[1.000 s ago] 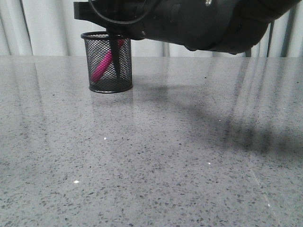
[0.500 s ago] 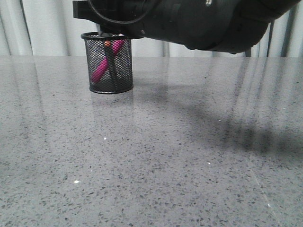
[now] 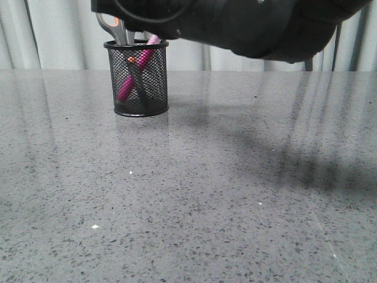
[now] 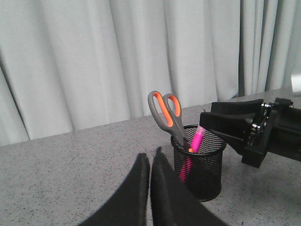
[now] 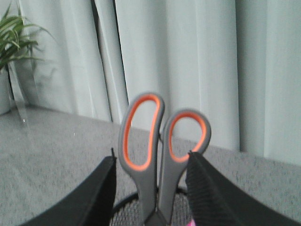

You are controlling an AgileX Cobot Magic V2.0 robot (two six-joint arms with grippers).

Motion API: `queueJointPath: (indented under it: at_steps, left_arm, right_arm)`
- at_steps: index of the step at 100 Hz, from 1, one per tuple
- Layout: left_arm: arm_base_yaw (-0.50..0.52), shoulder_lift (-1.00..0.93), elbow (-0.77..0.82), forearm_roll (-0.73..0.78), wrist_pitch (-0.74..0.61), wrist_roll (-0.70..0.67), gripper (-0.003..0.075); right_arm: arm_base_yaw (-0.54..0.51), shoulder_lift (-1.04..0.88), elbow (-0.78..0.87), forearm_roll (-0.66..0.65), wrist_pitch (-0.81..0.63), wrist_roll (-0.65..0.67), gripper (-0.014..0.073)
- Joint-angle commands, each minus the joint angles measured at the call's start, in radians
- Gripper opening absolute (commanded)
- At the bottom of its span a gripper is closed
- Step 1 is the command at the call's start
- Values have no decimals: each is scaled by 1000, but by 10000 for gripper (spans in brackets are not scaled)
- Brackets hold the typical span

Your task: Put pen and scissors into bin

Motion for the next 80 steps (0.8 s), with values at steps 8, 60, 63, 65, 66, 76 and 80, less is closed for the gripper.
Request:
queueJointPath:
  at_steps: [8,60,63,65,66,76,80]
  left_arm:
    - [-4,1,-25,-31,-25,-3,-22]
    - [-4,1,-25,-30,-61,-3,-22]
    - [-4,1,-25,-29,-69,-3,-22]
    - [-4,1,-25,-29,-76,-3,-22]
    - [-4,1,-25,-27,-80,-3,-22]
    - [-4,1,-25,-15,-117,-3,-22]
    - [-4,1,-25,0,-122,-3,-22]
  right_arm:
    - [-2,-107,-22,-17,-116,0,309]
    - [-140,-440,-22,-6,305,-53,-70]
    - [-161,-462,-22,-6,356,-55,-69]
    - [-169,-478,-22,-6,376,-55,-69]
    - [-178,-488,-22,-6,395,-55,-69]
    - [-235,-562,-22,-8,504,-67,-69]
    - [-259,-592,-22,-11,547,-82,-69]
